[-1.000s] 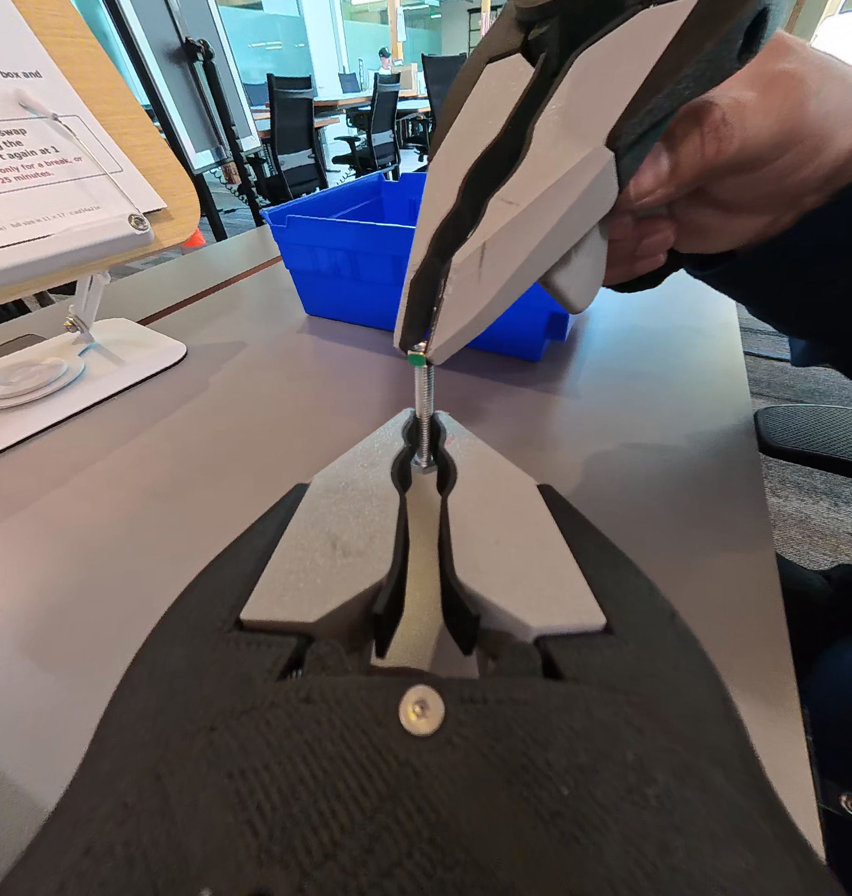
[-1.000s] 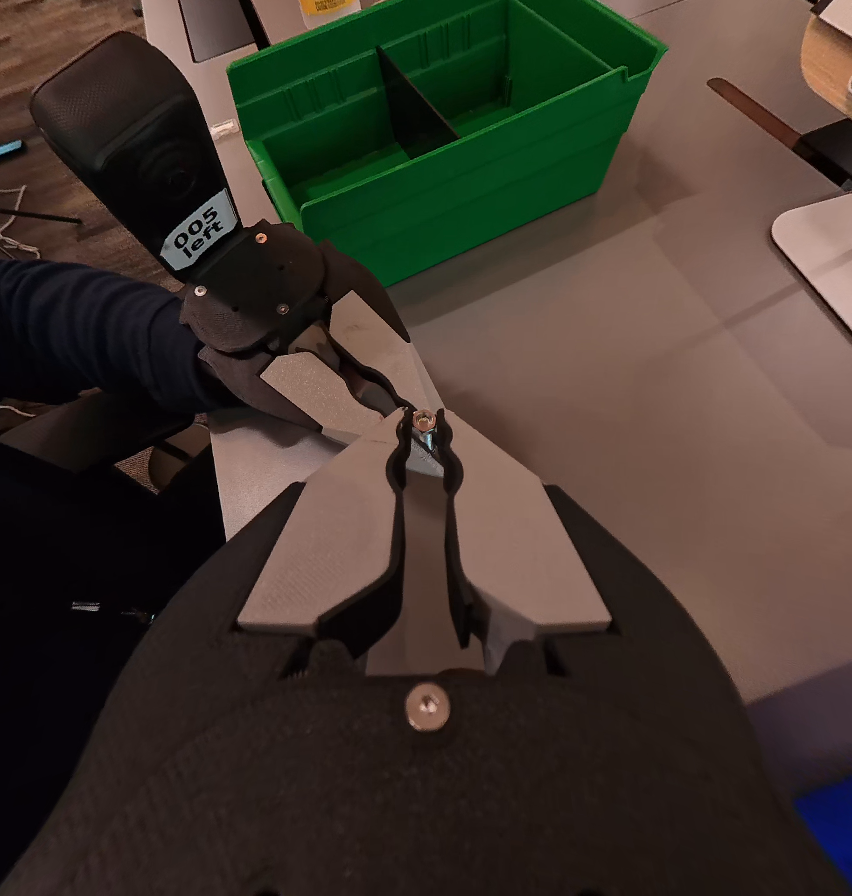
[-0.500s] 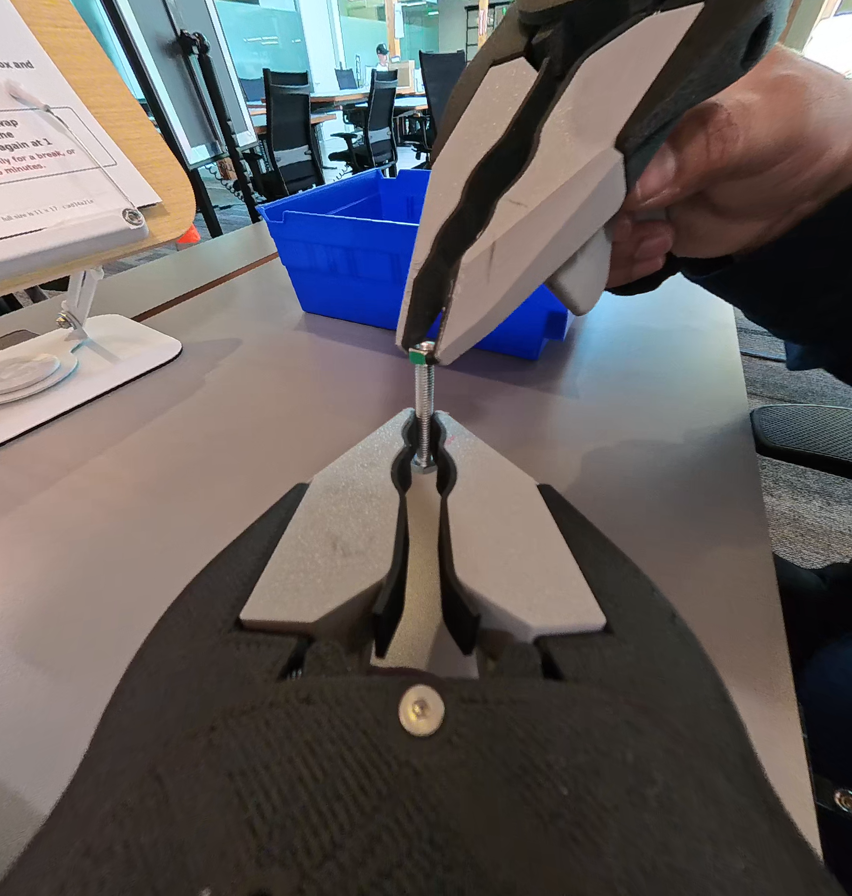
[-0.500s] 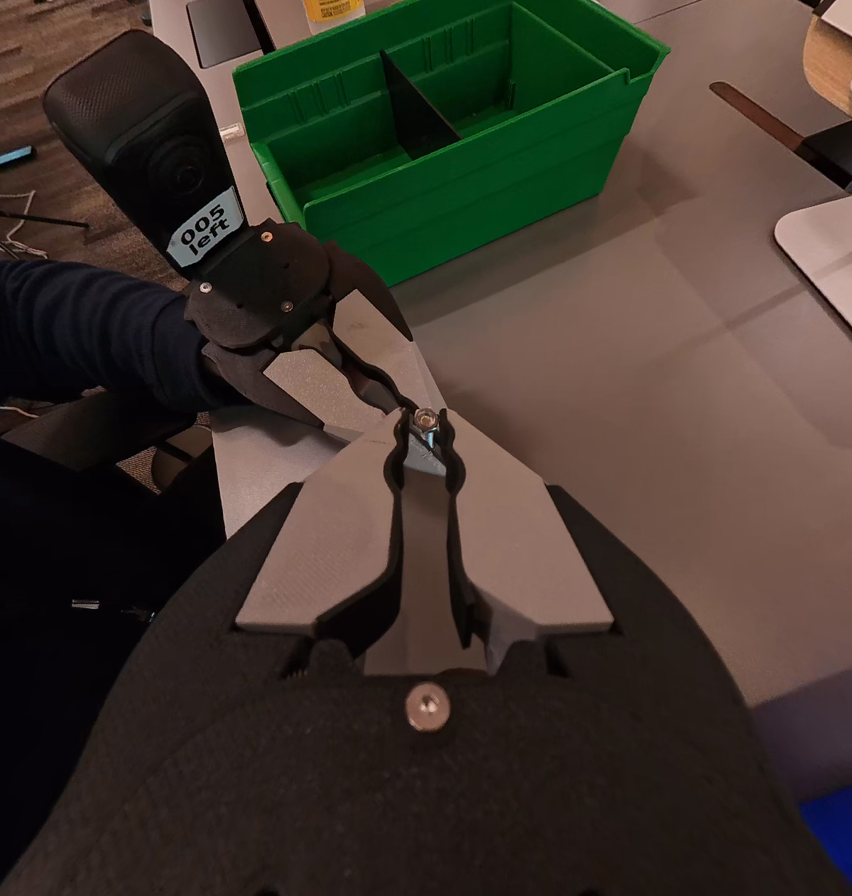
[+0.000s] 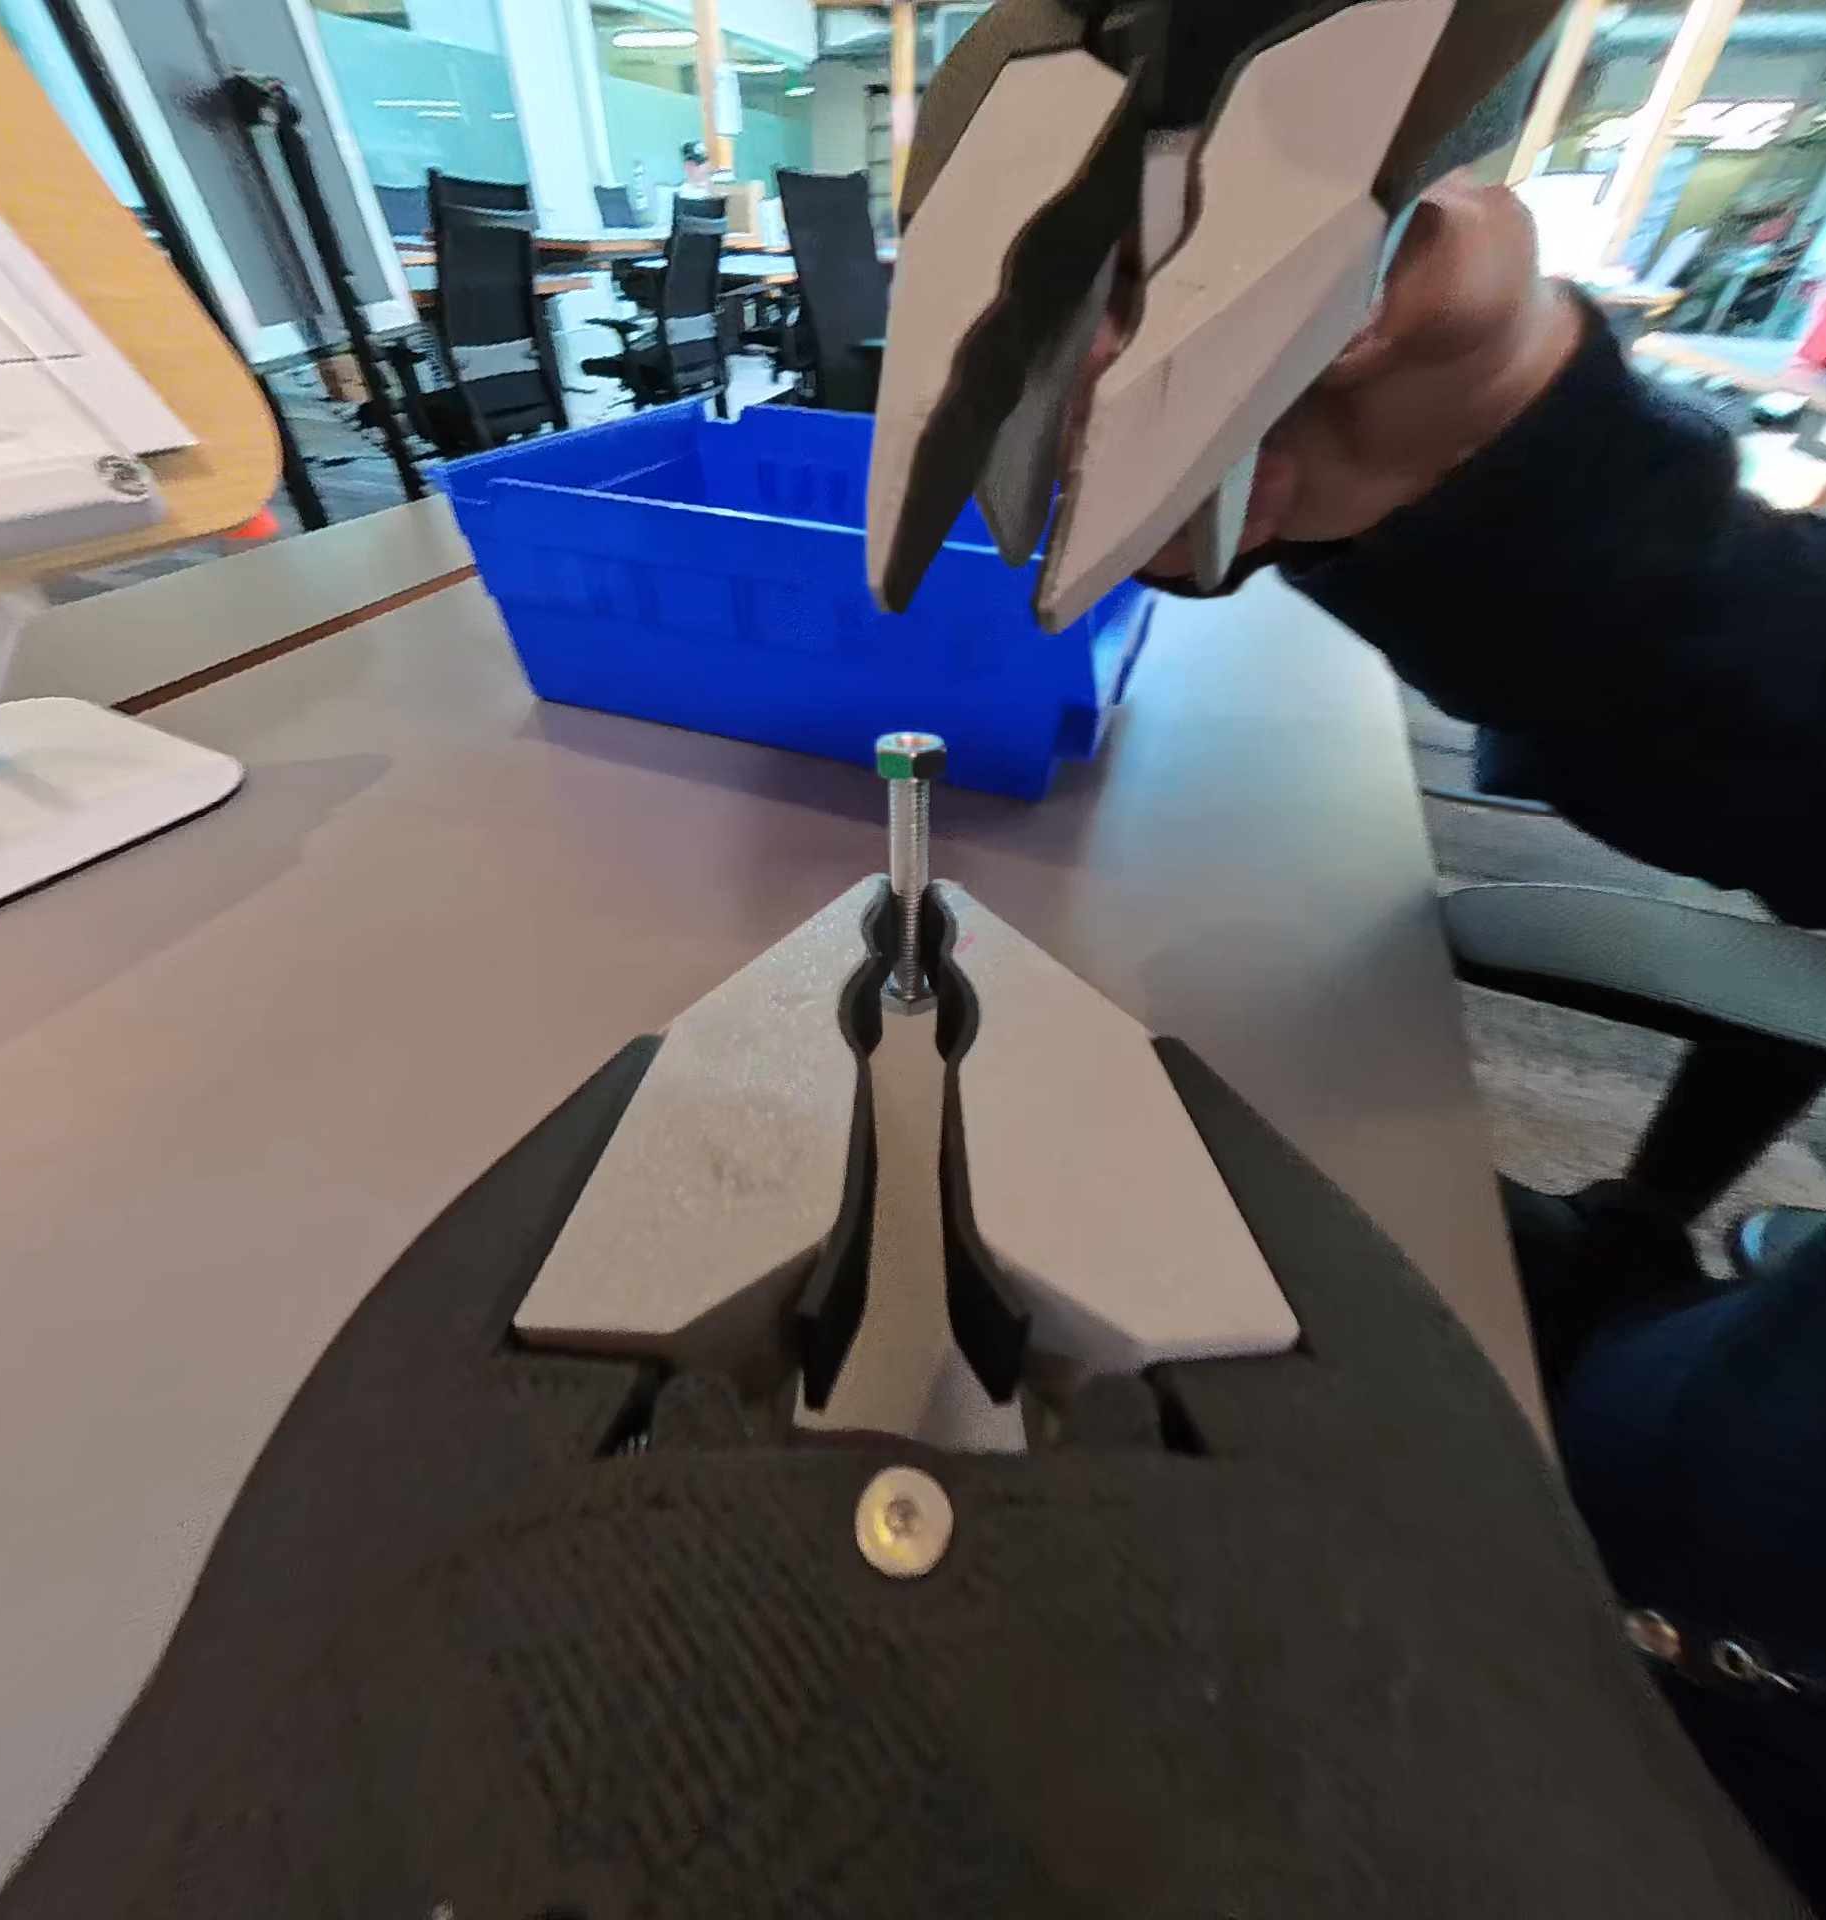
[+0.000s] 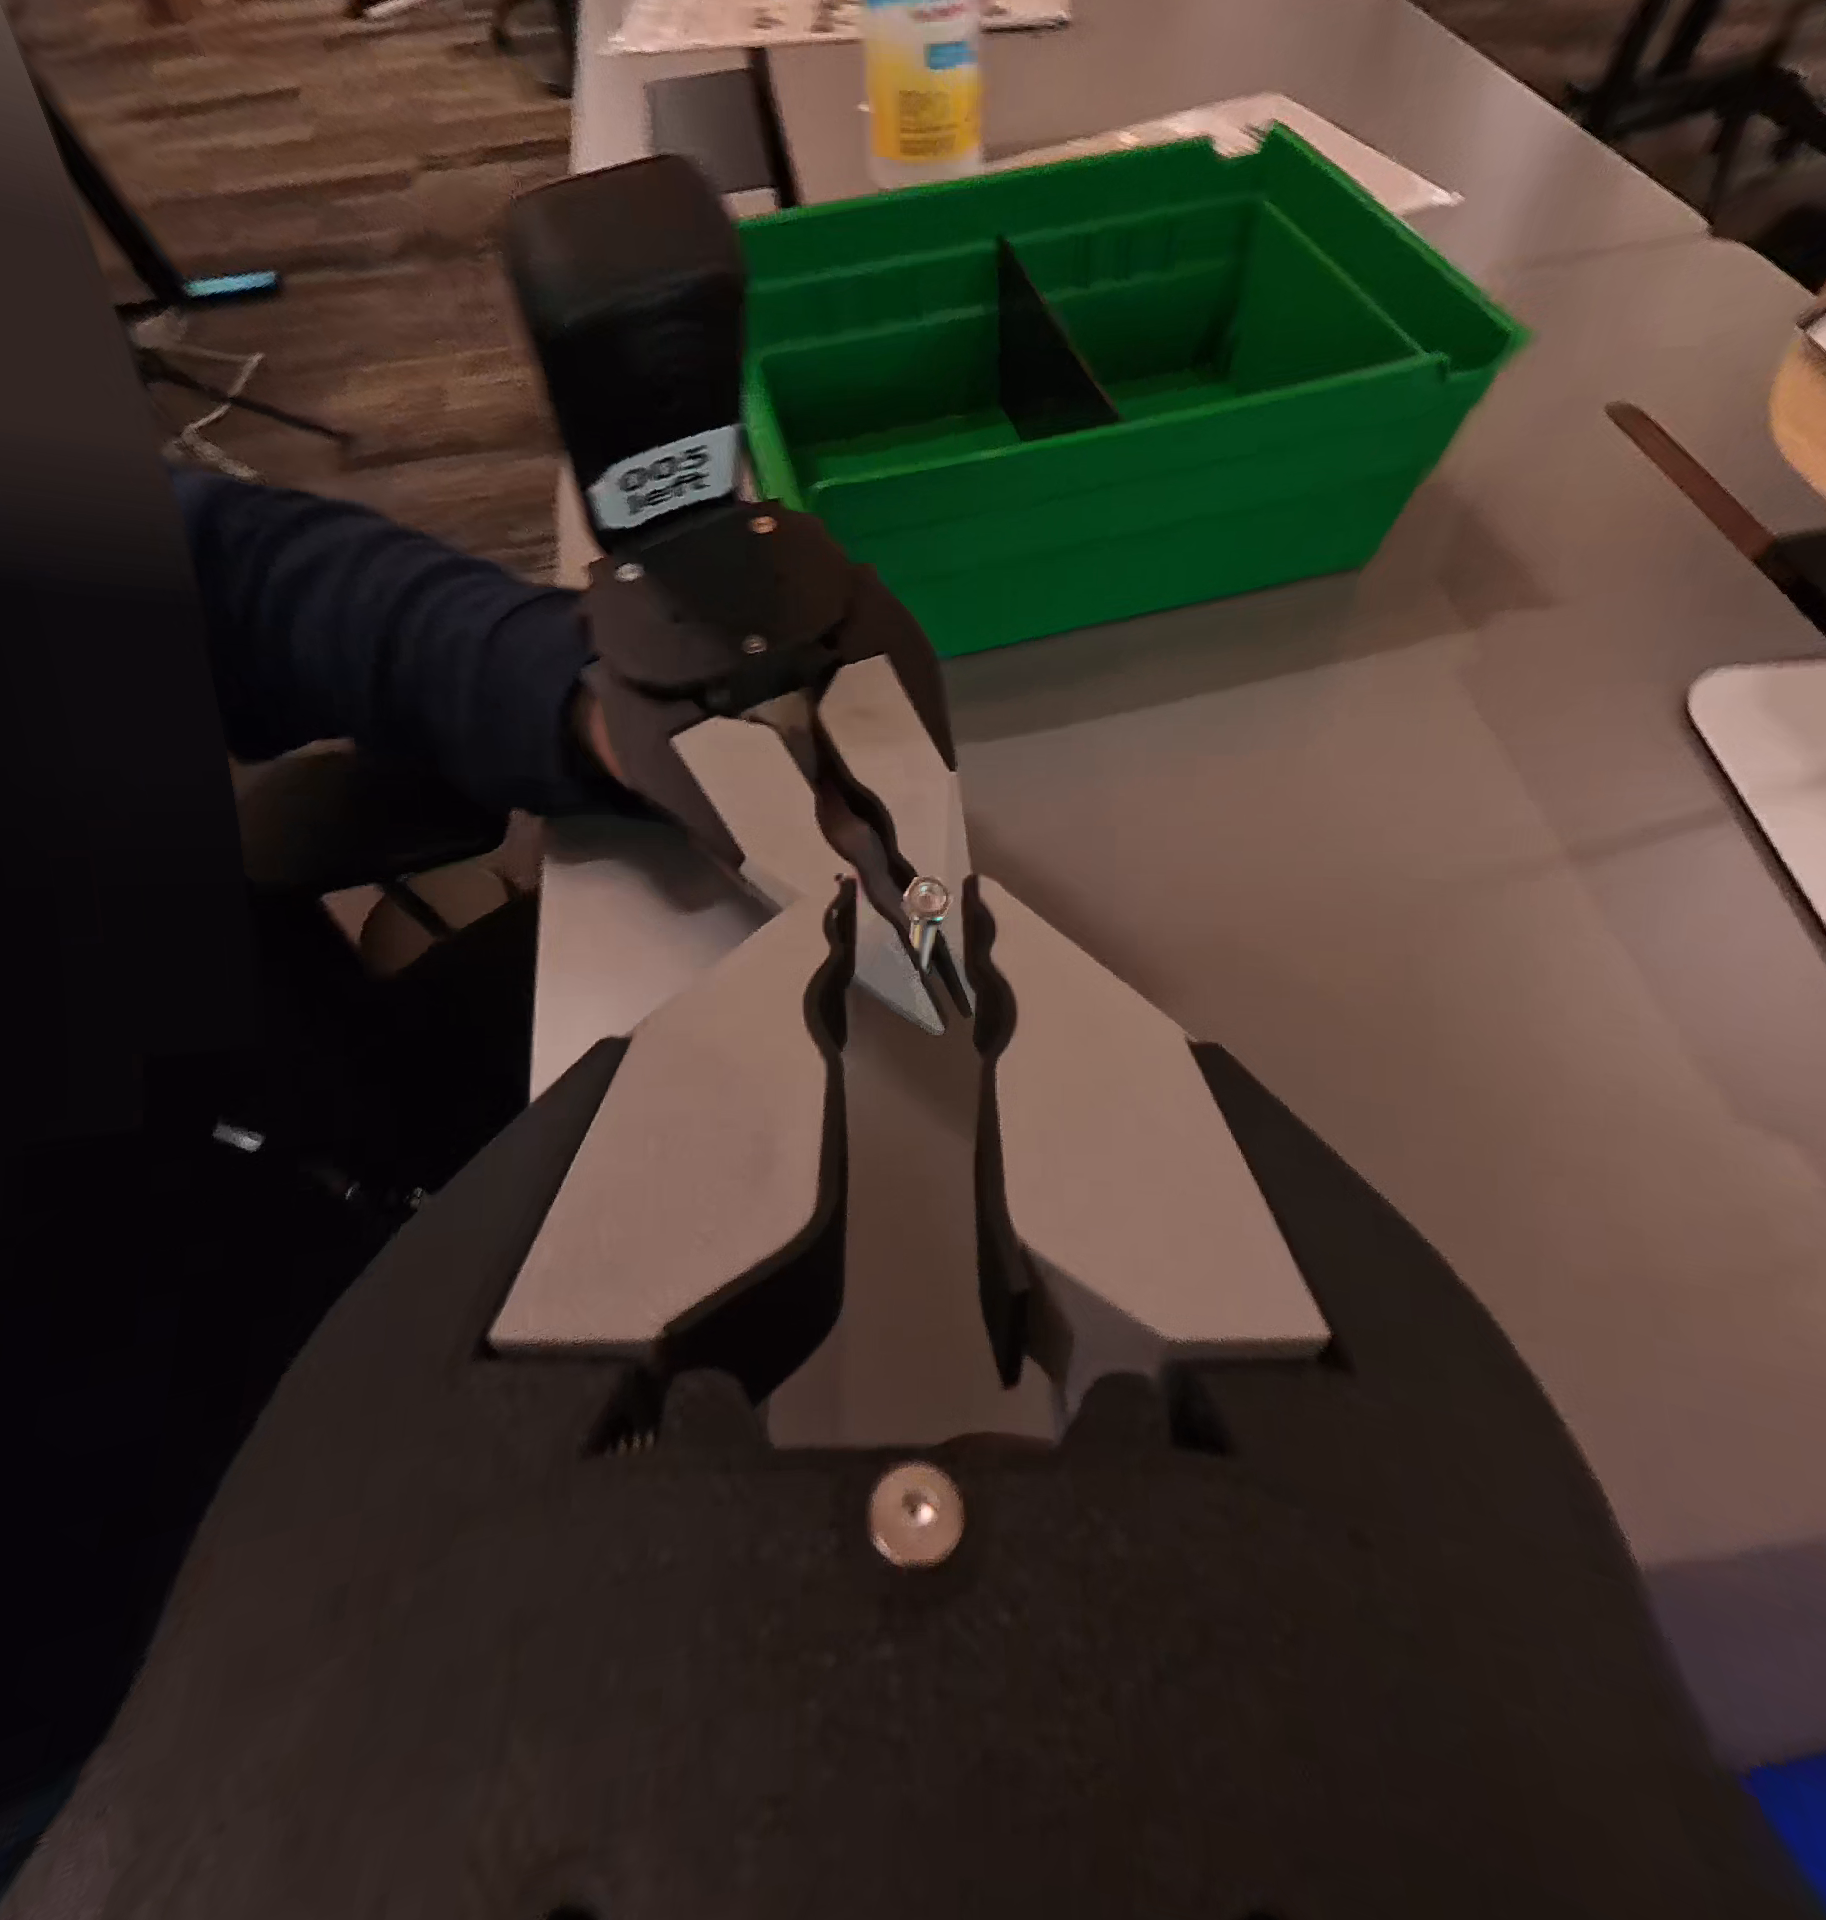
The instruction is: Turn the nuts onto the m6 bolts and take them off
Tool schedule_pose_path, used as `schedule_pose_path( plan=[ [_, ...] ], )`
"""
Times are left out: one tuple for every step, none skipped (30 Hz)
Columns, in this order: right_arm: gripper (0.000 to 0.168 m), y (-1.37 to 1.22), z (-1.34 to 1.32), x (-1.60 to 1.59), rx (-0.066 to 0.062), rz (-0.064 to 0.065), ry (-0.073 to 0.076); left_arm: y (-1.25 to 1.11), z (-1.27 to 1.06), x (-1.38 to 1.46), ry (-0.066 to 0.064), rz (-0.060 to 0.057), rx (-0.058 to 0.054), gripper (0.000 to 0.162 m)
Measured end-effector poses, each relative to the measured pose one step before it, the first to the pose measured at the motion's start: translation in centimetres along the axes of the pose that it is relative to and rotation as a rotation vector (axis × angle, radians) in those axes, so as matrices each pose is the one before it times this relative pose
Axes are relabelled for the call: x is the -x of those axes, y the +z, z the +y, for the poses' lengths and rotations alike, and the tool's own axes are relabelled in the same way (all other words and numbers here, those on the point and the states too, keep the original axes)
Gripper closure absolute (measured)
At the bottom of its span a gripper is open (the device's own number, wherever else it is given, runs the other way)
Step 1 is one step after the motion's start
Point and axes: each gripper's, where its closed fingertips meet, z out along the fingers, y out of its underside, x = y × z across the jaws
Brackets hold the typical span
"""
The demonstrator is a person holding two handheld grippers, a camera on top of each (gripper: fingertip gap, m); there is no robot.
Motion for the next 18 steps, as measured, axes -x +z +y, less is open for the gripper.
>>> schedule_pose_path(
  plan=[
    [0.151, -0.336, 0.108, 0.403, -0.0021, -0.0296, -0.0235, -0.037, -0.175, -0.440, -0.0088, 0.0324, -0.0088, 0.160],
    [0.150, -0.234, 0.173, 0.185, 0.0010, -0.0175, -0.0059, -0.026, -0.134, -0.667, -0.0083, 0.0462, -0.0062, 0.160],
    [0.147, -0.134, 0.106, 0.140, -0.0053, -0.0143, 0.0058, -0.013, -0.194, -0.480, -0.0067, 0.0296, -0.0110, 0.160],
    [0.145, -0.032, 0.000, 0.338, -0.0134, -0.0238, 0.0060, -0.009, -0.091, -0.371, 0.0028, 0.0217, -0.0044, 0.160],
    [0.144, 0.032, -0.052, 0.509, -0.0179, -0.0300, 0.0012, 0.033, -0.073, -0.533, 0.0061, 0.0303, -0.0023, 0.160],
    [0.144, 0.062, 0.029, 0.464, -0.0113, -0.0250, -0.0020, 0.010, -0.229, -0.544, 0.0082, 0.0260, -0.0131, 0.160],
    [0.144, 0.084, 0.079, 0.315, -0.0052, -0.0136, -0.0058, 0.034, -0.155, -0.458, 0.0122, 0.0199, -0.0090, 0.160],
    [0.145, 0.092, 0.077, 0.180, -0.0042, -0.0037, -0.0093, 0.052, -0.073, -0.398, 0.0151, 0.0165, -0.0033, 0.160],
    [0.146, 0.115, 0.060, 0.181, -0.0025, -0.0044, -0.0092, 0.052, -0.031, -0.249, 0.0140, 0.0068, -0.0013, 0.160],
    [0.147, 0.131, 0.099, 0.230, 0.0013, -0.0089, -0.0066, 0.038, -0.007, -0.190, 0.0094, 0.0069, -0.0014, 0.160],
    [0.147, 0.123, 0.080, 0.134, 0.0027, -0.0044, -0.0036, 0.014, -0.062, -0.209, 0.0026, 0.0106, -0.0046, 0.160],
    [0.147, 0.100, 0.021, 0.165, -0.0008, -0.0066, -0.0053, 0.000, -0.061, -0.127, -0.0008, 0.0064, -0.0046, 0.160],
    [0.148, 0.080, -0.006, 0.198, -0.0023, -0.0084, -0.0068, -0.008, -0.045, -0.092, -0.0001, 0.0056, -0.0026, 0.160],
    [0.149, 0.049, -0.010, 0.077, -0.0018, 0.0001, -0.0069, 0.000, -0.047, -0.070, 0.0007, 0.0035, -0.0028, 0.160],
    [0.151, 0.037, 0.010, 0.003, -0.0011, 0.0032, -0.0056, -0.005, -0.042, -0.071, 0.0022, 0.0027, -0.0017, 0.160],
    [0.152, 0.026, -0.019, 0.058, -0.0030, -0.0026, -0.0043, 0.022, 0.006, -0.080, 0.0024, 0.0033, 0.0005, 0.160],
    [0.153, 0.037, -0.034, 0.094, -0.0048, -0.0052, -0.0018, 0.011, -0.012, -0.044, 0.0035, 0.0001, -0.0002, 0.160],
    [0.153, 0.024, -0.022, 0.013, -0.0031, -0.0006, -0.0008, 0.013, 0.000, -0.052, 0.0029, 0.0011, 0.0000, 0.160]
  ],
)
